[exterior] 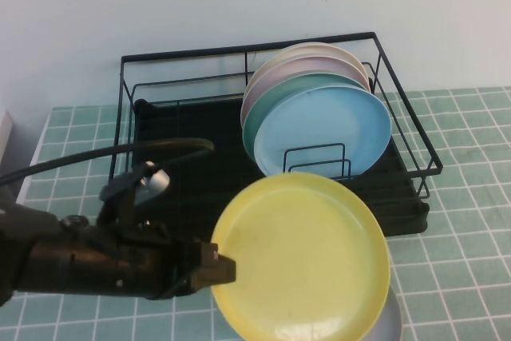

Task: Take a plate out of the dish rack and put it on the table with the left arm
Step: Place the plate from the table

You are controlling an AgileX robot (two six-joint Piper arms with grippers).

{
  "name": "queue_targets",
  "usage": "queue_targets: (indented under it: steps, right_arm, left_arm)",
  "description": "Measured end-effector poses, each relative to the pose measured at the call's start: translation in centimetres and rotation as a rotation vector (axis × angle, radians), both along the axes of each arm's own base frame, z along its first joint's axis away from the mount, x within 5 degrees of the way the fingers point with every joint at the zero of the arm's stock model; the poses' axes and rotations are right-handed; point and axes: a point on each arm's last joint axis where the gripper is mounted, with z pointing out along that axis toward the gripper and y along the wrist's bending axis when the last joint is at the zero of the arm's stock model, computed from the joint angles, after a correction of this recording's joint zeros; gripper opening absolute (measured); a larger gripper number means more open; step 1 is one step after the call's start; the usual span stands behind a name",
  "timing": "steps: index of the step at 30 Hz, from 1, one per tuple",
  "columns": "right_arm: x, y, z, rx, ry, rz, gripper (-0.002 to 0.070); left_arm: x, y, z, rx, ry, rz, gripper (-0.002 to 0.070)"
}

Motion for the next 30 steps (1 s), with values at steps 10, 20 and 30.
queue_targets:
  steps: [10,20,30]
  right_arm:
    - [0.0,0.0,0.0,0.0,0.0,0.0,-0.0002]
    - [0.0,0.0,0.0,0.0,0.0,0.0,-0.0002]
    - [0.0,0.0,0.0,0.0,0.0,0.0,-0.0002]
  left_arm:
    - [1.5,-1.0,-4.9,-0.032,0.174,-0.027,0.0055]
    - [2.0,-1.4,-4.8,-0.114,0.186,0.018,0.0394]
    - [1.3,-1.2,-1.5,-0.144,0.037,-0.009,0.0356]
